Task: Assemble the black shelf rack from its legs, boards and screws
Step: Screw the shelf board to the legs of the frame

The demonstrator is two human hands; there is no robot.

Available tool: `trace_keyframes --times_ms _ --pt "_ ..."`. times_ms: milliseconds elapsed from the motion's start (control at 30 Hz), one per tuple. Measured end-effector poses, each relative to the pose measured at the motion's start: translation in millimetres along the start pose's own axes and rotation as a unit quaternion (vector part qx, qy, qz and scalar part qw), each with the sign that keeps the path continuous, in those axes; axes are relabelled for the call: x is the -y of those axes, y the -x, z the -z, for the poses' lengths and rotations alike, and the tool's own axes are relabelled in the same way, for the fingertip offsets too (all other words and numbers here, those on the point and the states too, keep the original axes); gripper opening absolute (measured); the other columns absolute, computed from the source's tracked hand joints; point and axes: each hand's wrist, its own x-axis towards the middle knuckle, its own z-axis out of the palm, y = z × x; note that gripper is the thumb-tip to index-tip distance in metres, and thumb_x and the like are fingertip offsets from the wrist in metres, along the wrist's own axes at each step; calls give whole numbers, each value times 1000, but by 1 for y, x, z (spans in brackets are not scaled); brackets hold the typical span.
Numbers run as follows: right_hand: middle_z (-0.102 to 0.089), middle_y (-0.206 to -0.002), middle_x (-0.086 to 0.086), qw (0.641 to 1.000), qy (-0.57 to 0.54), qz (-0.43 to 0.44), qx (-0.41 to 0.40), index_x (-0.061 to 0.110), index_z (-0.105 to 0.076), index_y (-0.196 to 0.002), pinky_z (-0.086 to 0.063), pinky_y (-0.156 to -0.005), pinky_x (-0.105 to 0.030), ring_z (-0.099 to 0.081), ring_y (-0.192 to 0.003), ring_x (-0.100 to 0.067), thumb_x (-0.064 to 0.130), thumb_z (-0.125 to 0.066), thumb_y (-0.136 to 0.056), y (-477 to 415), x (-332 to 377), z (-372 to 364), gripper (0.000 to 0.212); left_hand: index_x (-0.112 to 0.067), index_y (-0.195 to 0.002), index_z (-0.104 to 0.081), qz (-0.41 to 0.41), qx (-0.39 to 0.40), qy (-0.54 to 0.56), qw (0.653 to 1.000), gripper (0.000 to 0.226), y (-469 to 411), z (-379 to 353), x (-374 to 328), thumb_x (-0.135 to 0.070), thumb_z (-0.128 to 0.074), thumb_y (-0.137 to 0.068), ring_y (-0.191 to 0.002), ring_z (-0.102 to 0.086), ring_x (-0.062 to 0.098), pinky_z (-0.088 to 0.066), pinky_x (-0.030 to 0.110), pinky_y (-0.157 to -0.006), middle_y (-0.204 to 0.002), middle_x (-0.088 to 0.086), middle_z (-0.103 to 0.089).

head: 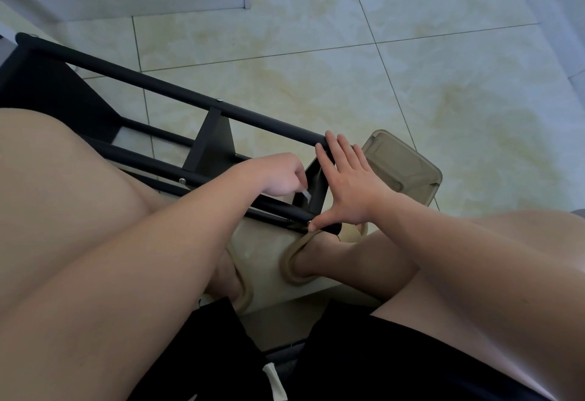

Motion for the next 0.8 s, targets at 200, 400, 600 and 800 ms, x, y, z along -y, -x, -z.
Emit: trace_keyframes --times_ms 200,400,600,800 --pt "30 -164 -14 1000 0 1 -1 10 15 -160 13 -124 -47 27 -152 -32 98 -57 -51 1 0 0 157 -9 -93 -67 61 -17 283 957 15 -9 -17 -1 -21 -60 -98 -90 -72 15 -57 27 -73 -95 9 -72" --pt "29 -164 -15 1000 -1 1 -3 10 14 -160 13 -124 -47 26 -152 -33 97 -59 -53 1 0 0 156 -12 -90 -61 86 -48 341 935 6 -11 -22 -4 -8 -64 -95 -77 -74 19 -61 30 -72 -82 12 -72" --pt "29 -164 -15 1000 1 0 -3 10 14 -160 13 -124 -47 26 -152 -33 97 -57 -51 0 0 -1 157 -12 -89 -60 85 -32 362 928 10 -10 -21 -5 -6 -61 -97 -82 -74 23 -61 34 -80 -88 16 -72" --pt "27 -164 -15 1000 4 0 -6 9 12 -160 12 -124 -48 25 -152 -34 98 -57 -50 0 0 -1 157 -8 -102 -64 80 -20 352 932 5 -9 -15 -2 -10 -63 -96 -77 -73 18 -61 32 -77 -85 13 -73"
